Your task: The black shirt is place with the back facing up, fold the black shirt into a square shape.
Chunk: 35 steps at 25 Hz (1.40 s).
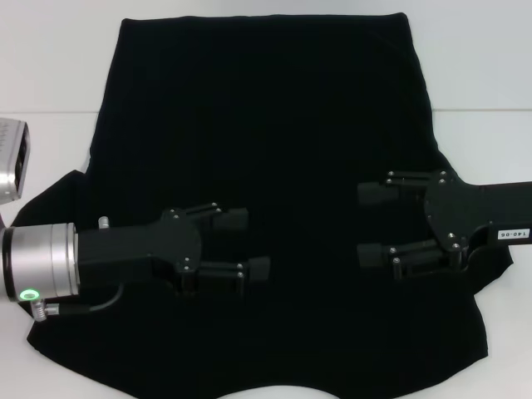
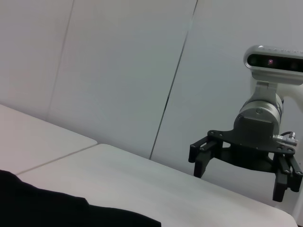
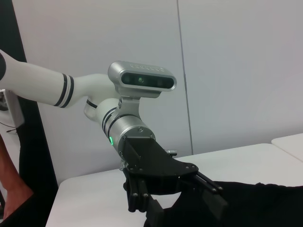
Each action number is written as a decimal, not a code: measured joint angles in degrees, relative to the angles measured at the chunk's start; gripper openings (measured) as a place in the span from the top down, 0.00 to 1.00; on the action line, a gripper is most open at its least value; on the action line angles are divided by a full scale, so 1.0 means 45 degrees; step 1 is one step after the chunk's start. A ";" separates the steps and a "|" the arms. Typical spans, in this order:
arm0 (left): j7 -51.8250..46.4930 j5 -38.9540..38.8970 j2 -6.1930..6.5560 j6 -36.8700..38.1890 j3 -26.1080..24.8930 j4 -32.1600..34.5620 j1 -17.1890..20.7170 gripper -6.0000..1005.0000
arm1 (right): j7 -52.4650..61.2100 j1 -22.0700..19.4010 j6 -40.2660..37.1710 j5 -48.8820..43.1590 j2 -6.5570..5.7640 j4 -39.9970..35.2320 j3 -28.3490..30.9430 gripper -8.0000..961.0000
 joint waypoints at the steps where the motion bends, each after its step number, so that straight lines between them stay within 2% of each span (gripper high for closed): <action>1: -0.0002 -0.0001 0.0000 0.0000 -0.0029 0.0000 0.0000 0.07 | 0.0000 0.0000 -0.0006 0.0000 0.0000 -0.0006 0.0000 0.05; 25: -0.0067 -0.0006 0.0020 0.0014 -0.0319 0.0000 0.0009 0.09 | 0.0067 0.0017 -0.0019 0.0028 0.0000 -0.0064 0.0018 0.05; 31: -0.0518 0.0065 0.0036 -0.0319 -0.0916 -0.0005 0.0059 0.09 | 0.0100 0.0022 -0.0039 0.0074 -0.0001 -0.0065 0.0080 0.05; 32: -0.1212 0.0086 0.0067 -0.1039 -0.1410 0.0103 0.0172 0.09 | 0.0100 0.0022 -0.0039 0.0074 -0.0001 -0.0065 0.0080 0.05; 35: -0.2152 0.0092 0.0098 -0.1944 -0.1947 0.0410 0.0371 0.09 | 0.0111 0.0067 0.0042 0.0079 0.0040 0.0005 0.0106 0.05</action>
